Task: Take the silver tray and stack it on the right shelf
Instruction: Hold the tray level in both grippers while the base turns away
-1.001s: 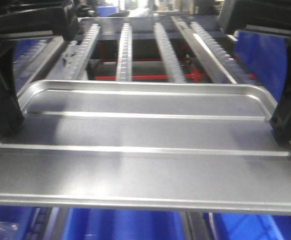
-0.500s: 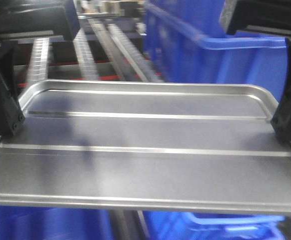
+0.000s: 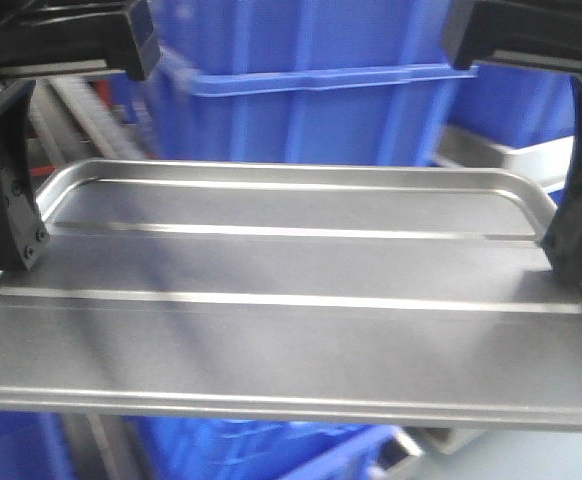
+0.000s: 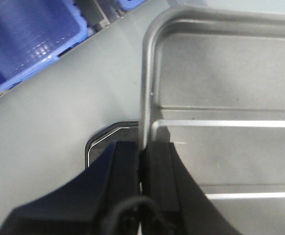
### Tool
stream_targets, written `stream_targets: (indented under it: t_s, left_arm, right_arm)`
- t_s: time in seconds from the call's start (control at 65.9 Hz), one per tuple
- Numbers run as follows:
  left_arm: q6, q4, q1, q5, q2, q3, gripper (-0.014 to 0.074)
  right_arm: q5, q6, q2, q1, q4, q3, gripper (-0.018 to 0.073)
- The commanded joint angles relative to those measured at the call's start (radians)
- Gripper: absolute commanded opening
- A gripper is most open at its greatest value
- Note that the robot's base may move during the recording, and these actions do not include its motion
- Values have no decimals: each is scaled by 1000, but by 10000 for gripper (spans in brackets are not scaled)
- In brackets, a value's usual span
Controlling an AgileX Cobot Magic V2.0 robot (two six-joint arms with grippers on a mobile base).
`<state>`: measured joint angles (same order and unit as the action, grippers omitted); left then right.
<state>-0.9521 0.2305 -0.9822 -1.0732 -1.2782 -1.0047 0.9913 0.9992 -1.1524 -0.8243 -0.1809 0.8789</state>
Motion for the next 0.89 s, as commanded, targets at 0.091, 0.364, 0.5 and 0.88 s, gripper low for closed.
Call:
stream_targets:
  t_s: [0.091,0.364,0.5,0.88]
  left_arm:
    - [6,40,-8,-23,31,-25,-99]
    - [6,40,-8,-23,31,-25,-99]
    - [6,40,-8,-23,31,-25,-99]
    - [6,40,-8,-25,31,-25,-99]
  right_arm:
    - [16,-7,24,2,-50,24,59]
    - [17,-7,24,2,-50,24,59]
    - [19,-7,24,2,-50,24,59]
    - [50,-7,24,2,-50,24,59]
